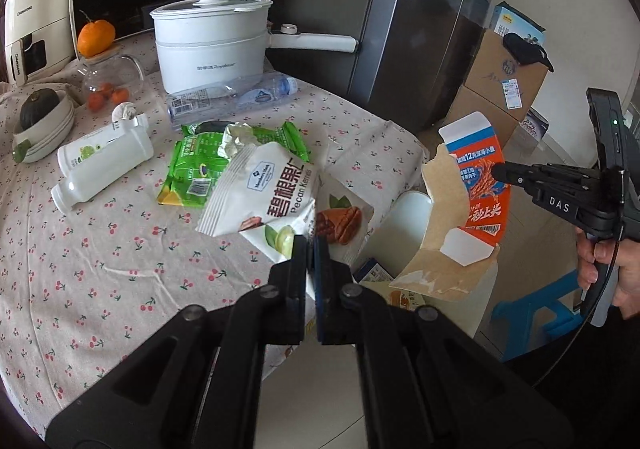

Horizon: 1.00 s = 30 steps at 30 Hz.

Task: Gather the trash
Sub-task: 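Carry the carton and pecan packet over the white bin and open both tools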

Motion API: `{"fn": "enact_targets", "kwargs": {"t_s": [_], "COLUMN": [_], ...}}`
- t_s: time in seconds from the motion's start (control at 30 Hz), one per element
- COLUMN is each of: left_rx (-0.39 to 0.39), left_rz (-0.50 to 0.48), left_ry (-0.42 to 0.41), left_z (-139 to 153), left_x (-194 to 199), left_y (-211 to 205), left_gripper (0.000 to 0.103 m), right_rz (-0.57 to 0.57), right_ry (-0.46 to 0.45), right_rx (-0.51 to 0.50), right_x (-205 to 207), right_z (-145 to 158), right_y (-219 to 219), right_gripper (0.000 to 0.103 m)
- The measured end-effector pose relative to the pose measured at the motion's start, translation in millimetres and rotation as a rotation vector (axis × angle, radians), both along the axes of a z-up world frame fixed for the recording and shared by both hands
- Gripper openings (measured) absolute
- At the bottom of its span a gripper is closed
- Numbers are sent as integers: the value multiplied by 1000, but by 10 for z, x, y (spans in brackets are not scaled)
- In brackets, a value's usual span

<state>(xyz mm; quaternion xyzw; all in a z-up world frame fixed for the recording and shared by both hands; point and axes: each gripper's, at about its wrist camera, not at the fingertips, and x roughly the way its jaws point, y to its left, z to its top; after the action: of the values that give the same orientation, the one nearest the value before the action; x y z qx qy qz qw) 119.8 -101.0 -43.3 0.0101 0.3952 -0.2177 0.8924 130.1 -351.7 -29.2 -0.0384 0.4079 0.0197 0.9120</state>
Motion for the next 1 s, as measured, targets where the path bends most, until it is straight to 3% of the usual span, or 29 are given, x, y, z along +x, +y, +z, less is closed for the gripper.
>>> {"fn": "enact_targets", "kwargs": {"t_s": [0.37, 0.6, 0.9, 0.97, 1.0], "left_rx": [69, 91, 117, 127, 131], "left_rz": [-128, -180, -231, -241, -247], "left_ry": [28, 35, 44, 43, 46], "left_z": [-307, -439, -590, -616, -625], "left_x": [-11, -7, 32, 40, 37], "left_y": [-655, -917, -1101, -1132, -1145], "left_gripper": [4, 5, 6, 10, 18], "right_rz": [-38, -72, -143, -156, -161], "right_ry": [223, 236, 228, 229, 232], "right_rx": [-50, 2, 54, 56, 56], "right_x": [33, -1, -26, -27, -26], "right_z": [-706, -639, -501, -499, -500], "right_y": [-284, -397, -610, -649, -664], "right_gripper": [6, 41, 48, 49, 50]}}
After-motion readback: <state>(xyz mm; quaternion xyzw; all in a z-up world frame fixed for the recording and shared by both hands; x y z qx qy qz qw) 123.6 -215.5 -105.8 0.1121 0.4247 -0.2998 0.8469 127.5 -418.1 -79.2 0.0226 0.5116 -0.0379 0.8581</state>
